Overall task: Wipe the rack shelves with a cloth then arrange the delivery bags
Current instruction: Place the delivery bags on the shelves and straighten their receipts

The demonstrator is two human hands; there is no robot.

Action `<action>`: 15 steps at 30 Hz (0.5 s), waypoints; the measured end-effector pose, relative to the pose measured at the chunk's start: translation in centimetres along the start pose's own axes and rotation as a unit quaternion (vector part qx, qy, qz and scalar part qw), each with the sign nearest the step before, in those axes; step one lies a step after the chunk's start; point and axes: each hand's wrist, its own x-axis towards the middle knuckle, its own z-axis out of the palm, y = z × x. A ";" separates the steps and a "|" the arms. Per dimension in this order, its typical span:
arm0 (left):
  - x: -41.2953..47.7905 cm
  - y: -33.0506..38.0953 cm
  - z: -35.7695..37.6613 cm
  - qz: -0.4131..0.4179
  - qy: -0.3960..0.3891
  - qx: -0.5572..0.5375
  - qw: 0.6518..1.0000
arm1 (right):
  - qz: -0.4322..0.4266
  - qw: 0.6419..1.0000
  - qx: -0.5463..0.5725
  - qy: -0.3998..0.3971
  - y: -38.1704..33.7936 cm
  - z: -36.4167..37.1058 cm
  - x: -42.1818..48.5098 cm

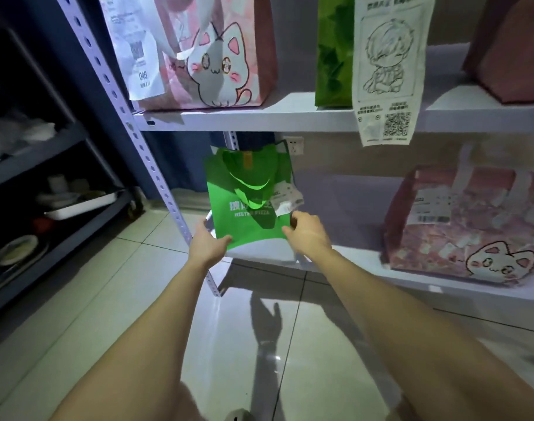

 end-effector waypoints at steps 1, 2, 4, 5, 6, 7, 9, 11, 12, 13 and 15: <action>0.3 -0.2 0.4 -0.002 -0.026 -0.006 1.000 | 0.007 1.000 -0.010 0.013 0.0 0.2 0.3; 0.5 -0.3 0.9 0.004 -0.050 -0.008 0.999 | 0.015 0.999 -0.016 0.030 0.2 0.2 0.4; 0.9 0.1 2.2 0.037 -0.077 0.003 0.996 | 0.037 0.997 -0.018 0.065 1.2 -0.4 0.7; 1.1 0.5 3.1 0.056 -0.088 0.008 0.994 | 0.050 0.995 -0.018 0.079 2.0 -0.9 0.8; 1.2 1.0 4.0 0.073 -0.104 0.007 0.992 | 0.062 0.994 -0.017 0.089 2.9 -1.5 1.1; 1.4 1.7 5.0 0.085 -0.124 0.002 0.989 | 0.072 0.993 -0.016 0.091 3.8 -2.2 1.5; 1.8 2.9 7.0 0.099 -0.156 -0.010 0.983 | 0.080 0.993 -0.009 0.081 5.4 -3.6 1.8; 2.1 3.9 9.0 0.104 -0.179 -0.011 0.978 | 0.084 0.993 0.003 0.079 6.6 -4.5 1.8; 2.2 4.2 9.9 0.102 -0.190 -0.012 0.976 | 0.088 0.992 0.015 0.084 7.1 -4.8 1.6; 2.3 4.6 10.8 0.100 -0.200 -0.013 0.975 | 0.095 0.991 0.025 0.090 7.6 -5.1 1.4; 2.5 5.2 12.3 0.098 -0.217 -0.020 0.971 | 0.113 0.990 0.013 0.089 8.8 -5.6 0.5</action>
